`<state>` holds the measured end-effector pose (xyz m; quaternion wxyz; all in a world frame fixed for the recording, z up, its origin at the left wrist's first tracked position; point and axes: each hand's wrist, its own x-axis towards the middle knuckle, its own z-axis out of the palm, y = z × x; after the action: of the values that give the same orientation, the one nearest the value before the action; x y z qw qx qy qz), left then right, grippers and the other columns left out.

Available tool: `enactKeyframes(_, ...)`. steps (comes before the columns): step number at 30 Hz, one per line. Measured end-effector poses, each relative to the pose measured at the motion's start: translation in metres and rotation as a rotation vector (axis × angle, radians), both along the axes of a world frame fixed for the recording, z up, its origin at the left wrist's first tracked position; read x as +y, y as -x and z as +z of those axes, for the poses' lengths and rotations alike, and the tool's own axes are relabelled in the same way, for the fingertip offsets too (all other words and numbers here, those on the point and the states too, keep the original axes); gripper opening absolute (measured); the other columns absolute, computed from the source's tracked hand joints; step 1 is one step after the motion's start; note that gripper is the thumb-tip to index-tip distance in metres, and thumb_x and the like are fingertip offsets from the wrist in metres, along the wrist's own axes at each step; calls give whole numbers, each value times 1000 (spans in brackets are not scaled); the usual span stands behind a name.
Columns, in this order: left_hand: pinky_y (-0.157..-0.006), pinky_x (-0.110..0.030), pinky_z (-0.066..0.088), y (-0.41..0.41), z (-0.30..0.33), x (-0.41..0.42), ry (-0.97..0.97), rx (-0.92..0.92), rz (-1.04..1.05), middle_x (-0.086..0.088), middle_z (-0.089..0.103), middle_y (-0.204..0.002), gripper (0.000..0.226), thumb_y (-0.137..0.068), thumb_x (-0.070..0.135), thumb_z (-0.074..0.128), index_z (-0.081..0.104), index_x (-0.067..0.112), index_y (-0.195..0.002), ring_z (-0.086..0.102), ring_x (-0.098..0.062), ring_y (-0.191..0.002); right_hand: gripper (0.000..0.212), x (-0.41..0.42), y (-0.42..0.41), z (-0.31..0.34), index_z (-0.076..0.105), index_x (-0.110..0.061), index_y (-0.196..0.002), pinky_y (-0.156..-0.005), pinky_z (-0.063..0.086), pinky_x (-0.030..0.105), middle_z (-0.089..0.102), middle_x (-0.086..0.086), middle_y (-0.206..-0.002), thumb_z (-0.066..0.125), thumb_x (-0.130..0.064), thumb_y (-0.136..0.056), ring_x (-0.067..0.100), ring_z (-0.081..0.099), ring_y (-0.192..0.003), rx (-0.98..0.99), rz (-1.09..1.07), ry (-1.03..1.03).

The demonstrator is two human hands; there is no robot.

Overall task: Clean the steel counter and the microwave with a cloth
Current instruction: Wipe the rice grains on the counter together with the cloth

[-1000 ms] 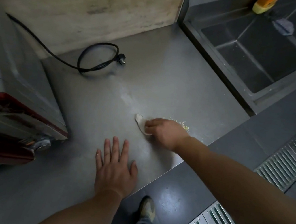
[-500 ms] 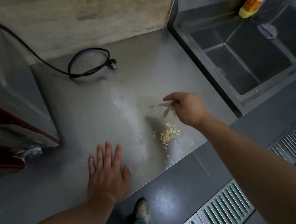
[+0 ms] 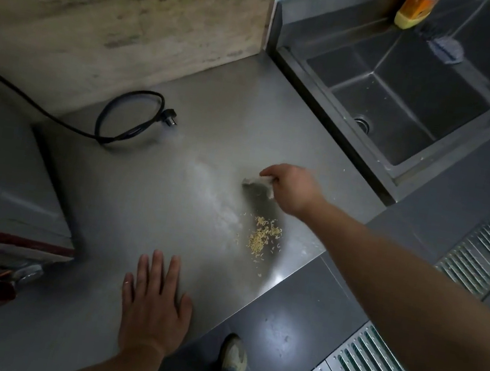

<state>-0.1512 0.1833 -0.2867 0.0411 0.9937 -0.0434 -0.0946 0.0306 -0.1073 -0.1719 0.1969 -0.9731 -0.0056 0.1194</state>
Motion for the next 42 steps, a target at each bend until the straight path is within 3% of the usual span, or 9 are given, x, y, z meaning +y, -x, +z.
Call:
enactKeyframes(5,-117,-54,14,-1,-1,-1,-10,-6,2,-12,25,-163,74,-88,51,34,33,21,-155,17,-35,-151,43,25,17,-30,65,-23,-127,-95,43,29,63,4,-129,54,-9,-87,26,57,-118,154,198,7)
enactKeyframes(12,-118,-53,13,-2,2,-2,7,8,15,-12,24,-163,74,-87,50,34,34,22,-155,16,-35,-151,47,25,26,-17,67,-24,-124,-93,43,27,67,2,-125,52,-6,-84,23,60,-114,262,380,90)
enactKeyframes(20,-120,-55,11,-2,8,-1,56,72,35,-10,16,-165,79,-83,51,35,25,25,-157,8,-33,-152,44,6,15,26,71,-19,-112,-82,47,29,71,4,-108,45,-1,-82,24,63,-100,79,101,0)
enactKeyframes(28,-120,-53,4,-4,18,-1,78,148,39,-8,10,-167,80,-83,55,32,19,29,-158,1,-31,-152,42,-9,36,36,72,-19,-112,-71,38,25,69,3,-103,44,-1,-84,18,57,-88,138,-107,67)
enactKeyframes(31,-116,-53,11,-12,30,-2,82,176,66,-9,25,-161,75,-79,52,43,34,30,-150,13,-32,-148,40,-5,52,29,72,-19,-112,-74,39,25,70,4,-107,45,-3,-86,22,61,-94,177,-149,51)
enactKeyframes(34,-103,-51,30,-31,45,-9,78,109,56,-9,48,-134,52,-74,45,50,54,25,-122,39,-33,-124,37,2,61,26,71,-18,-113,-78,38,25,70,6,-111,47,-6,-87,24,61,-101,196,-150,31)
enactKeyframes(37,-95,-48,37,-58,60,-19,64,65,-19,-11,58,-108,37,-79,38,43,66,17,-98,49,-34,-104,38,7,62,30,70,-18,-116,-79,37,24,69,6,-116,48,-7,-87,25,60,-105,187,-162,31)
enactKeyframes(39,-95,-48,37,-74,70,-27,39,32,-86,-11,60,-109,37,-83,34,40,70,15,-95,49,-34,-105,38,6,61,36,70,-18,-116,-79,38,25,69,5,-117,47,-7,-88,25,60,-106,173,-168,29)
enactKeyframes(42,-102,-46,31,-96,82,-38,51,14,-160,-9,55,-131,33,-90,32,49,67,18,-113,42,-31,-122,39,-5,61,46,70,-19,-116,-78,38,25,69,4,-115,47,-7,-88,26,61,-106,168,-180,31)
